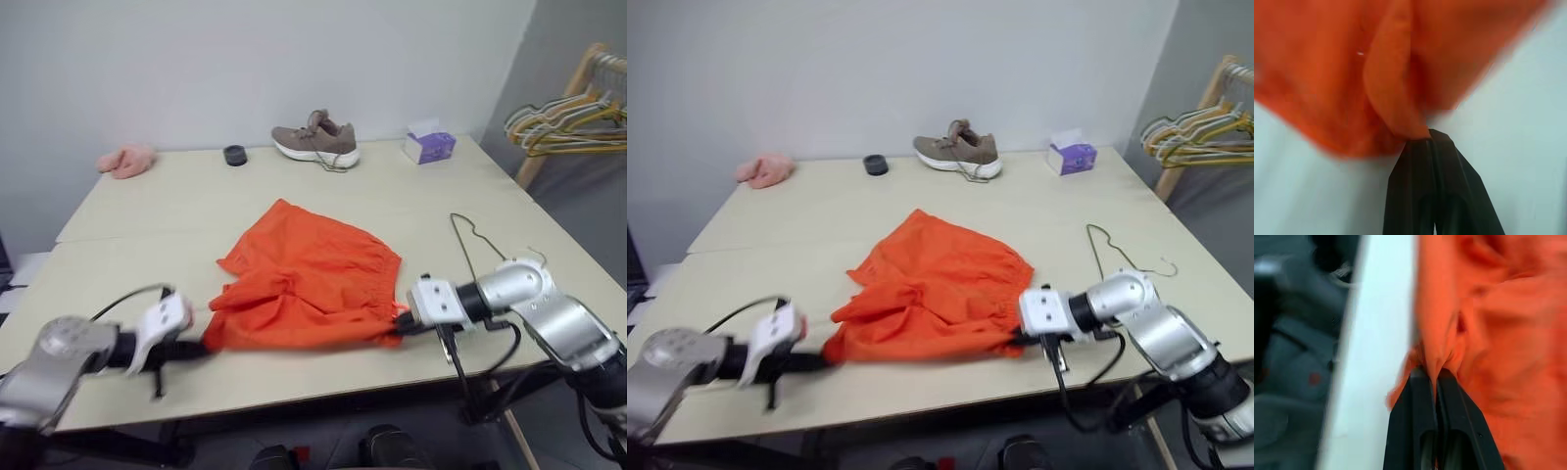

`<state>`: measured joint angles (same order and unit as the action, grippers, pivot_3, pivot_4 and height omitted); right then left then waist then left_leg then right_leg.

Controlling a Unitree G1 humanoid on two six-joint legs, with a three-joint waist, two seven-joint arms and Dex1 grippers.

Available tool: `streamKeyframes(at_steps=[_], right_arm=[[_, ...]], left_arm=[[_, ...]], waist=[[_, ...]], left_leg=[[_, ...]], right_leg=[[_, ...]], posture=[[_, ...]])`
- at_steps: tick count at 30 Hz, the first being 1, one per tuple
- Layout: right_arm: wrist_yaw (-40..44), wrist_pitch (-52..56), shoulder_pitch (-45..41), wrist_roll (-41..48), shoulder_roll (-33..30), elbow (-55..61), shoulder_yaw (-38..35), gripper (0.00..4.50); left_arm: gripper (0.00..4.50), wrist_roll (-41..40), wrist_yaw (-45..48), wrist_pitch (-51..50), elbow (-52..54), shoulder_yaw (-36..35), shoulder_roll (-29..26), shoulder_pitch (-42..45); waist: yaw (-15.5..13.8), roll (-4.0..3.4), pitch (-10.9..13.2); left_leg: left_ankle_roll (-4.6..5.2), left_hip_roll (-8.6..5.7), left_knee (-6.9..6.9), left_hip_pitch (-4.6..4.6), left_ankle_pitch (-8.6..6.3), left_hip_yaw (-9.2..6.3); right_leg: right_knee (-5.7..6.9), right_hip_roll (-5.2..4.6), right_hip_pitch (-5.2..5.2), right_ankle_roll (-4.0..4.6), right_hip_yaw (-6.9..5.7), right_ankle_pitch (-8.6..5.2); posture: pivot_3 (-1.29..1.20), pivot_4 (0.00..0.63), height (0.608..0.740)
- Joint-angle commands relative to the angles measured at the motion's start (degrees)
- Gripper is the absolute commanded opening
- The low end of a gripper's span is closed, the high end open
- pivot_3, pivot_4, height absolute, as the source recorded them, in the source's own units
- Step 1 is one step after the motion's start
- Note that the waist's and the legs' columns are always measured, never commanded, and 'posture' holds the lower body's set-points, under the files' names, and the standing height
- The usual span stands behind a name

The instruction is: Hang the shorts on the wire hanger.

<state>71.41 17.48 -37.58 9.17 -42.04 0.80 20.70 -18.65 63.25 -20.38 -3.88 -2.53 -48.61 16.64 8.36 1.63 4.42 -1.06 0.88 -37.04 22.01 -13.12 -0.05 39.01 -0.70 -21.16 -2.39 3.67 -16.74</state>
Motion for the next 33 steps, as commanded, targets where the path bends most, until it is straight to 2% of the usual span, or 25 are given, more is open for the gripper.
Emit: streamKeyframes(at_steps=[1,3,6,9,12,13,16,19,21,25,28,30,33], right_arm=[[-3.2,-6.2,-11.5,-4.8,3.5,-19.2,-1.9,0.03],[-9.9,-15.2,-23.2,-11.7,7.6,-37.5,0.5,0.03],[-21.2,-26.0,-36.0,-19.5,12.4,-56.6,2.5,0.03],[-43.0,-36.1,-50.0,-29.9,16.2,-68.1,6.3,0.03],[-61.1,-43.3,-58.7,-37.5,16.7,-72.2,8.8,0.03],[-66.8,-45.9,-60.5,-40.0,16.2,-72.5,9.7,0.03],[-75.6,-51.4,-61.3,-44.0,15.1,-73.3,10.7,0.03],[-79.3,-56.1,-56.8,-46.7,14.4,-73.3,11.6,0.03],[-78.5,-58.7,-51.7,-46.9,14.4,-73.2,11.7,0.03],[-75.0,-64.7,-40.1,-47.0,14.3,-70.5,12.4,0.03],[-70.9,-68.8,-31.4,-46.3,14.2,-66.4,12.6,0.03],[-67.7,-70.5,-26.8,-45.1,13.9,-63.5,12.1,0.03],[-61.3,-72.5,-19.9,-42.7,12.8,-57.6,11.6,0.03]], left_arm=[[0.0,3.6,-5.7,4.1,-10.2,-0.7,2.5,13.4],[0.0,8.1,-12.7,8.8,-23.1,0.5,6.0,27.0],[0.0,13.1,-21.6,15.6,-40.7,0.4,9.0,42.2],[0.0,19.1,-34.5,24.0,-56.2,0.9,7.8,58.5],[0.0,24.4,-42.0,32.3,-61.9,2.4,3.9,69.3],[0.0,28.1,-43.7,36.4,-61.4,4.8,2.1,71.5],[0.0,34.5,-45.4,44.3,-59.9,9.2,-1.1,73.0],[0.0,37.9,-42.8,47.8,-56.0,12.0,-3.5,68.1],[0.0,36.3,-36.4,46.0,-52.4,11.9,-4.5,61.2],[0.0,24.4,-20.0,29.0,-36.8,5.9,-6.2,40.3],[0.0,16.3,-10.9,12.9,-20.7,1.0,-9.6,20.8],[0.0,12.6,-7.9,5.6,-12.6,-2.4,-11.4,10.7],[0.0,10.1,-4.8,-0.3,-4.7,-6.6,-14.6,-2.2]], waist=[[-0.1,0.03,-0.1],[0.0,0.04,0.0],[0.8,0.04,0.0],[1.9,-0.01,0.0],[3.4,0.0,0.0],[3.8,-0.02,0.0],[4.2,-0.03,-0.1],[4.1,-0.05,-0.1],[3.8,-0.06,-0.1],[4.1,-0.15,0.0],[5.1,-0.13,0.0],[5.7,-0.09,0.0],[5.4,-0.04,0.0]], left_leg=[[0.0,-0.01,0.0,0.01,0.01,0.04],[-0.01,-0.1,0.0,-0.04,0.0,0.16],[-0.02,-0.17,0.0,0.63,0.08,0.13],[-0.09,-0.27,0.03,1.38,0.07,0.21],[-0.57,-0.31,0.07,3.04,0.35,0.28],[-0.6,-0.31,0.14,3.21,0.34,0.31],[-0.8,-0.22,0.49,3.15,0.22,0.31],[-0.81,-0.3,0.93,2.79,0.18,0.33],[-0.57,-0.38,0.81,2.63,0.13,0.36],[-0.34,-0.47,0.36,1.76,0.2,0.37],[-0.26,-0.4,0.05,1.73,0.31,0.33],[-0.34,-0.31,-0.02,1.75,0.37,0.19],[-0.42,-0.17,0.01,1.76,0.42,-0.12]], right_leg=[[-0.02,0.01,0.02,-0.01,0.05,0.02],[-0.02,-0.01,0.1,0.05,0.16,0.09],[-0.05,-0.03,-0.32,0.02,0.26,0.4],[0.08,-0.48,-1.18,-0.13,0.29,0.32],[0.6,-0.64,-3.09,-0.16,0.39,0.33],[0.6,-0.65,-3.29,-0.23,0.39,0.29],[0.77,-0.68,-3.62,-0.26,0.37,0.25],[0.65,-0.68,-3.2,-0.35,0.39,0.01],[0.46,-0.66,-2.91,-0.27,0.37,-0.12],[0.97,-0.47,-2.04,-0.26,0.34,-0.12],[1.18,-0.38,-2.01,-0.03,0.36,0.09],[1.29,-0.41,-2.01,-0.04,0.35,0.12],[1.35,-0.41,-2.0,-0.02,0.23,0.11]], posture=[[-0.12,0.017,0.74],[-0.12,0.013,0.74],[-0.12,0.011,0.74],[-0.13,0.016,0.74],[-0.13,0.02,0.74],[-0.13,0.02,0.74],[-0.13,0.022,0.74],[-0.12,0.023,0.74],[-0.11,0.027,0.74],[-0.09,0.034,0.74],[-0.07,0.036,0.74],[-0.06,0.036,0.74],[-0.05,0.035,0.74]])
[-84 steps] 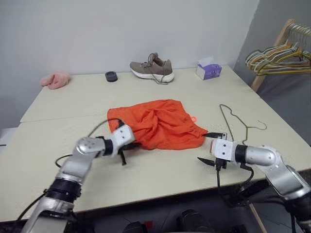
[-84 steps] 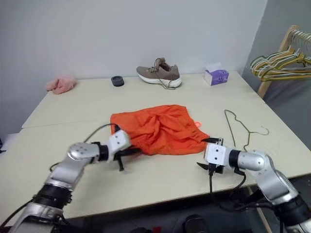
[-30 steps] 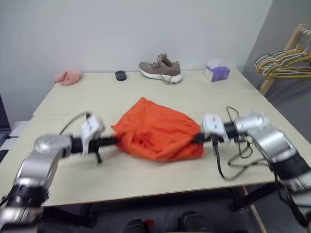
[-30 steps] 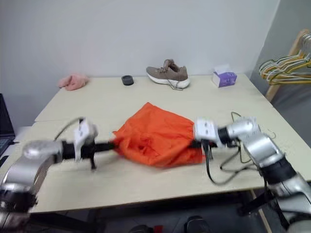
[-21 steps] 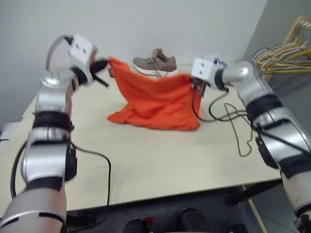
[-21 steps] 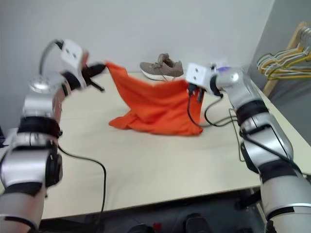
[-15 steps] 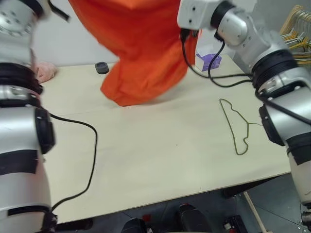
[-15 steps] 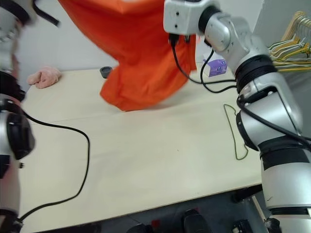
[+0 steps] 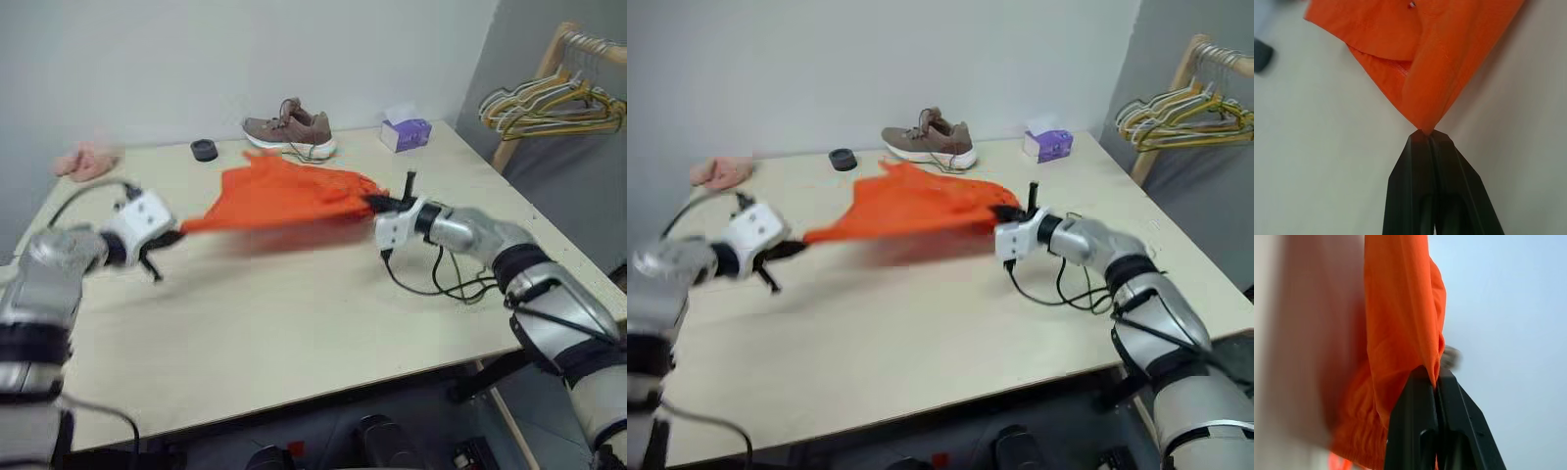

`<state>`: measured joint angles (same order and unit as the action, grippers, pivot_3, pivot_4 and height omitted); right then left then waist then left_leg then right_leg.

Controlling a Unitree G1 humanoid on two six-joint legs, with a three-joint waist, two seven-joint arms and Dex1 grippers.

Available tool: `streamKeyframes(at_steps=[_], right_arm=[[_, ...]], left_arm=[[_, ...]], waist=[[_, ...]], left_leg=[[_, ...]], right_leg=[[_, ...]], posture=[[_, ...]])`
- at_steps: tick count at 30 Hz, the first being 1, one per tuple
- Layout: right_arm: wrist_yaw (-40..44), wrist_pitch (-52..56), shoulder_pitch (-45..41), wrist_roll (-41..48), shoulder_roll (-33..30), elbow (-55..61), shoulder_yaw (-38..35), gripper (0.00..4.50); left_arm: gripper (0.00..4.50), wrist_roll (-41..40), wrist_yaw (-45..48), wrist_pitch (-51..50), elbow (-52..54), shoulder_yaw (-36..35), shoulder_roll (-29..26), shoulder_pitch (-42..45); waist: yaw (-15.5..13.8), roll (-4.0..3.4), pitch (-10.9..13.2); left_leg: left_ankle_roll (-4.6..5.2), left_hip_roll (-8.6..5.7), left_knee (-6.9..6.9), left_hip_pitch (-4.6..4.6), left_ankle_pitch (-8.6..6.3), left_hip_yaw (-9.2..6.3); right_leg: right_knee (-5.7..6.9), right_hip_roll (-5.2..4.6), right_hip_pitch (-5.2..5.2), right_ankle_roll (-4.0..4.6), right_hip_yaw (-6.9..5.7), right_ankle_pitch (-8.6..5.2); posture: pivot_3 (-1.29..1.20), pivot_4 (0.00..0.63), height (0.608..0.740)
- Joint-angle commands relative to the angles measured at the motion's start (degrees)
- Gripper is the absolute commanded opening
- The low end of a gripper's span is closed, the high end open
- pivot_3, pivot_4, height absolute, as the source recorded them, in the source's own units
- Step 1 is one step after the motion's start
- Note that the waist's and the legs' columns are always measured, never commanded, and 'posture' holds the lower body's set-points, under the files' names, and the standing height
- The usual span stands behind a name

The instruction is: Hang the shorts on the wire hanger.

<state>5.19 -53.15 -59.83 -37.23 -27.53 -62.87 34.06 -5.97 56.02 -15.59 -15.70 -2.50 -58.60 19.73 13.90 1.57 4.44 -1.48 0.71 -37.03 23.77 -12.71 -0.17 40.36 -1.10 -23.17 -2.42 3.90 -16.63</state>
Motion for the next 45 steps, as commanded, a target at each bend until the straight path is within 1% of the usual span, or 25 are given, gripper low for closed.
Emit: streamKeyframes(at_steps=[1,3,4,5,7,8,10,11,14,22,28,32,34,36,37,38,41,44,45], right_arm=[[8.7,-2.4,5.4,5.8,-2.6,9.4,-1.8,0.03],[19.0,-2.9,11.1,12.3,-4.6,16.9,-0.8,0.03],[23.8,-1.9,13.6,15.9,-5.8,20.8,-0.4,0.03],[28.4,-0.4,15.9,19.2,-7.0,24.5,-0.1,0.03],[37.2,3.6,20.3,25.3,-10.2,32.0,0.6,0.03],[40.3,5.4,21.7,27.1,-11.2,34.7,0.5,0.03],[45.6,9.5,25.3,31.0,-13.9,40.8,0.0,0.03],[47.3,11.1,26.6,32.2,-14.8,43.1,-0.5,0.03],[51.9,15.4,30.8,36.1,-18.6,49.6,-2.3,0.03],[59.7,19.6,36.9,39.8,-24.2,56.9,-6.0,0.03],[64.0,23.5,38.6,41.8,-24.6,59.3,-7.4,0.03],[67.2,29.8,39.7,43.7,-24.6,62.1,-7.7,0.03],[67.8,31.2,40.2,43.3,-24.6,63.2,-8.0,0.45],[69.1,33.3,41.0,43.2,-25.4,64.9,-8.1,0.97],[69.8,34.2,41.4,43.2,-25.8,65.7,-8.2,1.36],[70.6,35.6,42.1,43.5,-26.7,67.0,-8.5,1.64],[72.4,38.8,43.8,44.6,-29.2,70.8,-9.6,2.73],[72.5,43.3,44.9,47.3,-29.6,74.1,-11.7,3.73],[71.9,45.7,45.2,48.9,-29.3,75.4,-12.8,4.18]], left_arm=[[0.0,-3.8,4.4,-6.9,9.5,-8.1,-5.8,-9.7],[0.0,-6.4,8.3,-9.6,13.5,-10.4,-7.6,-16.9],[0.0,-7.4,9.9,-10.5,15.3,-11.3,-8.2,-19.8],[0.0,-8.3,11.3,-11.4,16.9,-12.0,-8.7,-22.1],[0.0,-10.0,14.0,-12.4,20.1,-13.2,-9.4,-26.8],[0.0,-10.5,14.7,-12.9,21.1,-13.6,-9.6,-28.2],[0.0,-11.6,16.1,-14.2,24.2,-14.0,-9.6,-31.5],[0.0,-11.9,16.6,-14.6,25.5,-14.2,-9.6,-32.9],[0.0,-13.6,18.7,-16.2,31.1,-14.1,-9.4,-37.6],[0.0,-16.8,20.0,-20.3,40.3,-15.1,-8.5,-44.0],[0.0,-18.3,19.5,-21.5,41.8,-14.6,-8.0,-44.0],[0.0,-18.9,19.6,-21.5,42.3,-13.6,-8.1,-43.8],[0.0,-19.7,19.4,-22.3,42.9,-13.2,-7.8,-43.7],[0.38,-21.3,18.9,-24.0,43.9,-13.0,-7.2,-43.2],[0.61,-21.8,19.0,-24.6,44.2,-13.0,-7.2,-43.1],[0.84,-22.2,19.1,-24.8,44.5,-13.2,-7.2,-43.2],[1.81,-23.2,19.4,-24.7,45.0,-14.0,-7.2,-43.0],[2.69,-25.2,19.1,-24.7,45.2,-14.5,-6.3,-41.2],[3.1,-26.4,18.8,-24.8,45.2,-14.8,-5.7,-40.1]], waist=[[-0.4,0.02,0.0],[-1.4,-0.02,0.0],[-1.9,-0.03,0.0],[-2.7,-0.04,0.1],[-3.7,-0.02,0.2],[-4.3,-0.02,0.3],[-5.4,0.11,0.2],[-6.0,0.14,0.2],[-7.0,0.16,0.2],[-8.2,0.18,0.3],[-8.3,0.18,0.3],[-8.4,0.2,0.3],[-8.5,0.21,0.4],[-8.7,0.2,0.4],[-8.7,0.21,0.4],[-8.8,0.2,0.4],[-9.0,0.21,0.4],[-9.0,0.22,0.4],[-9.0,0.22,0.4]], left_leg=[[0.0,0.02,0.02,-0.01,0.0,-0.11],[0.0,0.01,0.04,-0.07,0.0,-0.2],[0.0,0.0,0.03,-0.25,0.0,-0.23],[0.0,-0.01,0.04,-0.45,-0.01,-0.25],[0.01,-0.02,0.14,-1.23,-0.05,-0.25],[0.01,-0.05,0.12,-1.43,-0.05,-0.27],[0.01,-0.05,0.13,-1.81,-0.05,-0.26],[0.01,-0.03,0.13,-1.92,-0.05,-0.26],[0.01,0.0,0.14,-2.02,-0.06,-0.32],[0.0,0.04,0.14,-2.06,-0.06,-0.23],[0.0,0.06,0.14,-2.08,-0.06,-0.14],[-0.01,0.07,0.15,-2.06,-0.07,-0.08],[-0.01,0.07,0.15,-2.06,-0.07,-0.06],[-0.02,0.07,0.15,-2.07,-0.07,-0.02],[-0.02,0.07,0.14,-2.07,-0.07,0.0],[-0.02,0.08,0.14,-2.07,-0.07,0.01],[-0.02,0.07,0.14,-2.07,-0.07,0.06],[-0.03,0.09,0.15,-2.07,-0.08,0.07],[-0.03,0.09,0.15,-2.07,-0.08,0.06]], right_leg=[[0.03,0.02,0.01,0.02,-0.08,-0.01],[0.03,0.04,0.08,0.06,-0.15,-0.04],[0.01,0.04,0.31,0.08,-0.2,-0.06],[-0.06,0.03,0.59,0.14,-0.25,-0.1],[-0.39,0.03,1.52,0.27,-0.33,-0.2],[-0.48,-0.04,1.8,0.53,-0.37,-0.38],[-0.59,-0.1,2.14,0.48,-0.36,-0.48],[-0.6,-0.13,2.24,0.69,-0.37,-0.75],[-0.63,-0.17,2.34,0.82,-0.44,-0.84],[-0.49,-0.12,2.28,0.93,-0.43,-0.9],[-0.49,-0.09,2.22,0.93,-0.37,-0.91],[-0.5,-0.09,2.03,0.93,-0.32,-0.91],[-0.51,-0.09,2.02,0.93,-0.31,-0.91],[-0.51,-0.09,1.96,0.92,-0.28,-0.91],[-0.51,-0.1,1.93,0.92,-0.27,-0.91],[-0.51,-0.1,1.91,0.92,-0.25,-0.91],[-0.53,-0.1,1.88,0.92,-0.21,-0.91],[-0.53,-0.1,1.86,0.92,-0.22,-0.91],[-0.53,-0.1,1.86,0.92,-0.22,-0.91]], posture=[[-0.05,0.035,0.74],[-0.05,0.034,0.74],[-0.05,0.034,0.74],[-0.05,0.034,0.74],[-0.06,0.035,0.74],[-0.06,0.035,0.74],[-0.06,0.038,0.74],[-0.06,0.038,0.74],[-0.07,0.04,0.74],[-0.08,0.044,0.74],[-0.09,0.043,0.74],[-0.09,0.043,0.74],[-0.09,0.043,0.74],[-0.09,0.043,0.74],[-0.09,0.043,0.74],[-0.09,0.042,0.74],[-0.1,0.042,0.74],[-0.1,0.042,0.74],[-0.11,0.042,0.74]])
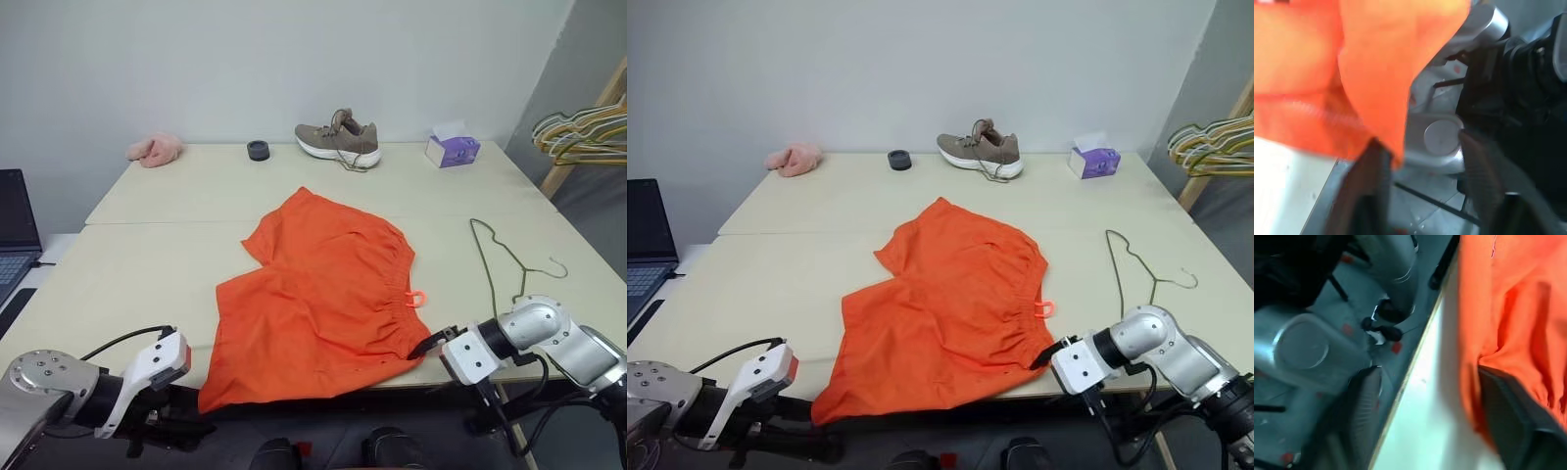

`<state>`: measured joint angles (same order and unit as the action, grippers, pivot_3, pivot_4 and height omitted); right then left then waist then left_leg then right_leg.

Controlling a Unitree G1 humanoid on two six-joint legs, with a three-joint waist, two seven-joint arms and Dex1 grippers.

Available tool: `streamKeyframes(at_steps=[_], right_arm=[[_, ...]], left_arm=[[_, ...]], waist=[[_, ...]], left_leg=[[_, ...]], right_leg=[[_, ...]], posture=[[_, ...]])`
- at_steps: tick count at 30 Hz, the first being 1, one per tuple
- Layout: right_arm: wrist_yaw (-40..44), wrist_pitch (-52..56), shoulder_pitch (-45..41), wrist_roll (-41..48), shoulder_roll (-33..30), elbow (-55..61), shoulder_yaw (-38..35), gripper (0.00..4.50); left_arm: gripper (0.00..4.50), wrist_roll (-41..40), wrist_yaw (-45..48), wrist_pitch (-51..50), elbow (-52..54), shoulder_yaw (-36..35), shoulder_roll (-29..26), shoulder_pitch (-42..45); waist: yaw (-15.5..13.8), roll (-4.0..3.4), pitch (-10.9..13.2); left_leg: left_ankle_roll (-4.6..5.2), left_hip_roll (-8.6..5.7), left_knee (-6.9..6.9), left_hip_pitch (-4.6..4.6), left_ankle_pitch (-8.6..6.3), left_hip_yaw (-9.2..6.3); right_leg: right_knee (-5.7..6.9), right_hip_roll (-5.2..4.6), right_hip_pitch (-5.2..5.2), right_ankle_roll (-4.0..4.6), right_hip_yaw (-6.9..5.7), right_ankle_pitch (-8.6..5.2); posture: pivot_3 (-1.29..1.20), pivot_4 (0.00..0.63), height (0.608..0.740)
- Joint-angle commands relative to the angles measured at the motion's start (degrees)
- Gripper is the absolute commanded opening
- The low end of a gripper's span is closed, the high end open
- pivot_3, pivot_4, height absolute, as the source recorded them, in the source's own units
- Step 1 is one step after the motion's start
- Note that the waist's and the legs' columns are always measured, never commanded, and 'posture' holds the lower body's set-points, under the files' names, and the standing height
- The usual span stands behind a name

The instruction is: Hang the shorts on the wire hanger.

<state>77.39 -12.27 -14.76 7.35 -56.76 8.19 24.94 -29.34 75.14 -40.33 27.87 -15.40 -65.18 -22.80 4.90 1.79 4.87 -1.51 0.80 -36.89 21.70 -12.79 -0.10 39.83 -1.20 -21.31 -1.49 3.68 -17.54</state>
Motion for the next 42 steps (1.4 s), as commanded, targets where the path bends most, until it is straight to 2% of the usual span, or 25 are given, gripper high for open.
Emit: streamKeyframes(at_steps=[1,4,7,13,18,22,26,32,34,42], right_arm=[[-1.9,8.7,0.4,7.1,1.0,5.8,-5.3,4.48],[-8.1,19.5,0.6,14.3,4.6,9.5,-10.4,4.5],[-17.5,28.1,0.9,18.8,9.6,10.8,-16.8,4.5],[-34.9,40.2,3.0,22.2,17.0,10.6,-29.1,4.5],[-50.6,45.1,4.2,16.3,22.4,7.7,-34.7,4.5],[-66.0,53.6,2.2,5.4,24.5,6.2,-33.6,4.5],[-69.7,58.3,-1.2,0.8,24.6,1.2,-31.7,4.5],[-69.0,59.2,-9.5,-0.9,24.6,-13.3,-32.3,4.5],[-68.2,59.7,-11.1,-0.6,24.6,-16.2,-32.5,4.5],[-58.0,62.9,-24.5,-0.2,23.0,-43.1,-29.1,4.5]], left_arm=[[3.39,-4.8,-0.8,-0.8,1.7,-2.3,1.8,4.2],[4.36,-8.6,-2.6,-1.8,1.8,-2.9,4.3,9.1],[4.36,-10.8,-6.5,-1.3,1.2,-2.3,8.0,15.6],[4.36,-13.6,-13.1,-1.4,0.7,0.4,14.7,26.2],[4.36,-8.3,-16.1,2.3,-4.9,5.1,17.3,33.2],[4.36,-5.5,-15.2,5.5,-7.8,9.0,18.2,37.8],[4.36,-5.4,-12.9,6.8,-9.0,11.5,18.5,41.3],[4.36,-3.4,-10.9,9.4,-11.8,13.8,18.6,45.7],[4.36,-3.0,-10.5,9.9,-12.1,14.2,18.6,46.0],[4.36,-1.8,-10.7,10.9,-12.6,14.8,19.5,47.1]], waist=[[0.0,0.01,0.0],[0.0,0.11,0.1],[0.1,0.16,0.1],[0.1,0.27,0.1],[0.7,0.26,0.1],[1.8,0.25,0.1],[3.3,0.22,0.1],[5.5,0.18,0.2],[6.2,0.18,0.2],[7.0,0.16,0.2]], left_leg=[[0.0,0.0,0.0,0.0,0.0,0.0],[0.0,0.01,-0.01,0.01,0.0,0.0],[-0.01,0.0,-0.01,0.04,0.0,0.01],[0.0,-0.05,0.0,0.25,-0.01,0.1],[0.05,-0.06,0.03,0.29,-0.03,0.23],[0.07,-0.06,0.02,0.38,-0.04,0.3],[0.13,-0.07,0.02,0.68,-0.08,0.34],[0.26,-0.05,0.03,0.82,-0.15,0.33],[0.29,-0.05,0.03,0.88,-0.17,0.29],[0.33,-0.06,-0.01,0.9,-0.21,0.28]], right_leg=[[0.0,0.0,0.0,0.0,0.0,0.0],[0.01,0.01,0.0,0.0,0.01,0.0],[0.0,0.02,-0.01,-0.03,0.01,0.02],[-0.16,0.11,0.12,-0.42,0.13,0.24],[-0.31,0.35,0.13,-0.67,0.31,0.39],[-0.41,0.37,0.07,-0.65,0.4,0.41],[-0.5,0.38,-0.13,-0.8,0.43,0.5],[-0.8,0.48,-0.12,-0.93,0.42,0.62],[-0.85,0.48,-0.13,-0.94,0.41,0.62],[-0.87,0.47,-0.11,-1.0,0.41,0.66]], posture=[[-0.11,0.042,0.74],[-0.11,0.041,0.74],[-0.12,0.042,0.74],[-0.16,0.045,0.74],[-0.19,0.048,0.74],[-0.2,0.05,0.74],[-0.2,0.05,0.74],[-0.2,0.043,0.74],[-0.19,0.043,0.74],[-0.18,0.042,0.74]])
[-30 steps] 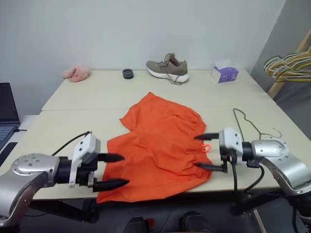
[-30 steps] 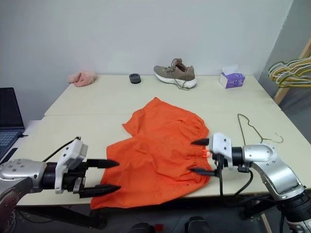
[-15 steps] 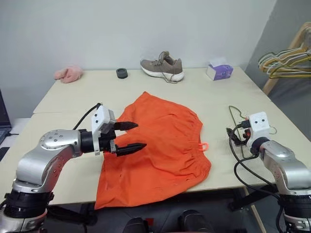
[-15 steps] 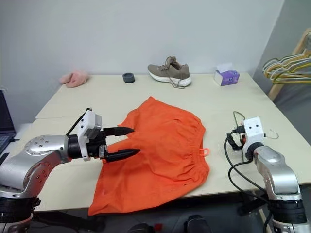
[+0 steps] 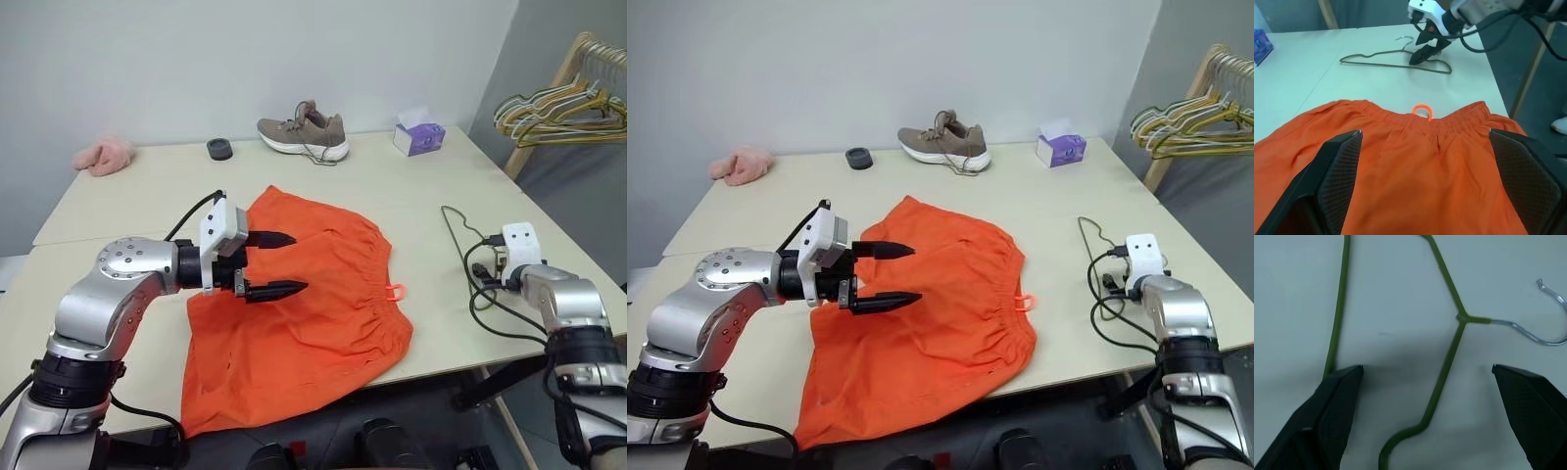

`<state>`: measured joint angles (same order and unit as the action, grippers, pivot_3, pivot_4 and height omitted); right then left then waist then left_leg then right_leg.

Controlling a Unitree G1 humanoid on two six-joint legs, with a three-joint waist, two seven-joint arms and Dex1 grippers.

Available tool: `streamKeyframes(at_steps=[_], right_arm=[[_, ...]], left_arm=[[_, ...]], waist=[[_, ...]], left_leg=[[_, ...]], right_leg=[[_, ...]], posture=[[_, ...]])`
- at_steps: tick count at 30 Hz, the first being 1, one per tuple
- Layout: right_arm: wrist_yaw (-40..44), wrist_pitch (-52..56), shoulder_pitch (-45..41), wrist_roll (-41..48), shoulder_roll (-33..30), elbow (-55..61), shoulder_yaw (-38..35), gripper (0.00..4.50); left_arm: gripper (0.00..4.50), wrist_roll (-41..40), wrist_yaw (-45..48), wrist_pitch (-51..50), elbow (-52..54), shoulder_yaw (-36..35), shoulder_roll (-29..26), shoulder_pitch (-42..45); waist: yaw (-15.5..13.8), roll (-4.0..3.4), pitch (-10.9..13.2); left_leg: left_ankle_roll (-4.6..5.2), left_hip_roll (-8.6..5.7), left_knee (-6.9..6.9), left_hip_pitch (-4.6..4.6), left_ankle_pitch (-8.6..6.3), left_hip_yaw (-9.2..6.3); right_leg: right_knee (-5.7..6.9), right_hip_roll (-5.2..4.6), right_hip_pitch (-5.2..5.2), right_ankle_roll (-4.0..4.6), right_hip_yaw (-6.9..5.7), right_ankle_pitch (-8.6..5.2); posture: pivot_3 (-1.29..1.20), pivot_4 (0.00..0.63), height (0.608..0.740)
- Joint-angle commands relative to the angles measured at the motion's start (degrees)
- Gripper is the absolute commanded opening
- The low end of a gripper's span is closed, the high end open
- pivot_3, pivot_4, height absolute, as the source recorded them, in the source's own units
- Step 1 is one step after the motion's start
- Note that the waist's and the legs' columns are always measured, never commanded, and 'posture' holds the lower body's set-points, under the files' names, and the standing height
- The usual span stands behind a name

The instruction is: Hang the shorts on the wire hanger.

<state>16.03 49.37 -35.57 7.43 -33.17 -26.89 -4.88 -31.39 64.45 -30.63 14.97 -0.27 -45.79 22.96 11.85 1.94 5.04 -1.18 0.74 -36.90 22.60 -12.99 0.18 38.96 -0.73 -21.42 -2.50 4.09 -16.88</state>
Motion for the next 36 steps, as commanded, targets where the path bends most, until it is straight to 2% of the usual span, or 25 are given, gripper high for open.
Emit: streamKeyframes(at_steps=[1,4,8,14,15,22,25,29,36], right_arm=[[3.9,1.2,-4.9,-0.5,-0.7,-10.6,0.8,4.33],[5.0,-0.9,-7.7,-2.0,-1.0,-18.4,1.5,3.59],[4.8,-2.7,-9.6,-3.1,-0.7,-25.3,2.1,2.2],[2.7,-6.0,-10.4,-4.0,0.7,-29.4,2.0,0.19],[2.6,-6.8,-10.5,-4.2,0.9,-29.2,2.2,0.05],[2.9,-16.4,-10.6,-7.1,0.2,-21.8,4.5,0.05],[4.2,-21.6,-9.5,-7.8,-0.7,-14.4,4.9,0.05],[7.6,-32.7,-4.6,-9.8,-3.5,2.4,6.5,0.02],[10.2,-47.3,3.2,-16.4,-5.6,22.1,12.0,0.02]], left_arm=[[4.38,0.3,-0.1,1.2,0.3,-0.3,0.3,1.4],[4.39,0.6,-0.3,1.2,0.3,-0.2,0.6,1.6],[4.39,0.9,-0.7,1.2,0.5,-0.6,0.9,1.3],[4.39,1.0,-1.2,1.1,0.7,-1.3,0.8,0.6],[4.39,1.0,-1.4,1.1,0.5,-1.4,0.8,0.6],[4.39,2.0,-3.7,1.4,-3.0,-2.3,1.3,1.8],[4.39,4.8,-7.1,3.7,-7.3,-2.8,2.1,3.5],[4.45,8.6,-11.2,7.5,-16.3,-4.3,3.1,7.5],[4.45,9.0,-10.4,6.7,-26.6,-4.7,3.0,14.4]], waist=[[0.1,0.03,0.0],[0.3,0.16,-0.1],[0.2,0.44,-0.3],[-0.8,1.08,-0.7],[-0.8,1.14,-0.8],[-0.7,0.94,-0.7],[-0.6,0.38,-0.3],[-0.6,-0.12,0.0],[-0.5,-0.14,0.0]], left_leg=[[0.0,0.0,-0.02,-0.02,0.0,-0.01],[0.0,0.01,-0.02,-0.04,0.0,-0.04],[0.0,0.0,-0.04,-0.05,0.0,-0.07],[0.0,-0.01,-0.07,-0.14,0.0,-0.12],[0.0,-0.01,-0.08,-0.15,0.0,-0.12],[0.0,-0.02,-0.06,-0.12,0.0,-0.1],[0.0,-0.04,-0.07,0.05,0.0,-0.06],[0.0,-0.04,-0.05,0.27,0.0,-0.04],[-0.09,-0.03,0.0,0.37,-0.12,-0.1]], right_leg=[[0.0,0.0,0.03,0.0,-0.01,0.0],[-0.01,0.01,0.07,0.0,-0.02,0.0],[-0.04,0.0,0.12,-0.03,-0.04,0.02],[-0.09,-0.02,0.28,-0.05,-0.08,0.03],[-0.09,-0.04,0.29,-0.05,-0.09,0.03],[-0.09,-0.06,0.23,-0.06,-0.06,0.04],[-0.05,-0.07,0.03,-0.1,-0.02,0.06],[0.03,-0.06,-0.28,-0.15,0.0,0.08],[0.01,-0.08,-0.36,-0.18,-0.04,0.09]], posture=[[-0.17,0.041,0.74],[-0.17,0.04,0.74],[-0.15,0.039,0.74],[-0.15,0.036,0.74],[-0.15,0.036,0.74],[-0.16,0.034,0.74],[-0.17,0.034,0.74],[-0.17,0.035,0.74],[-0.19,0.036,0.74]])
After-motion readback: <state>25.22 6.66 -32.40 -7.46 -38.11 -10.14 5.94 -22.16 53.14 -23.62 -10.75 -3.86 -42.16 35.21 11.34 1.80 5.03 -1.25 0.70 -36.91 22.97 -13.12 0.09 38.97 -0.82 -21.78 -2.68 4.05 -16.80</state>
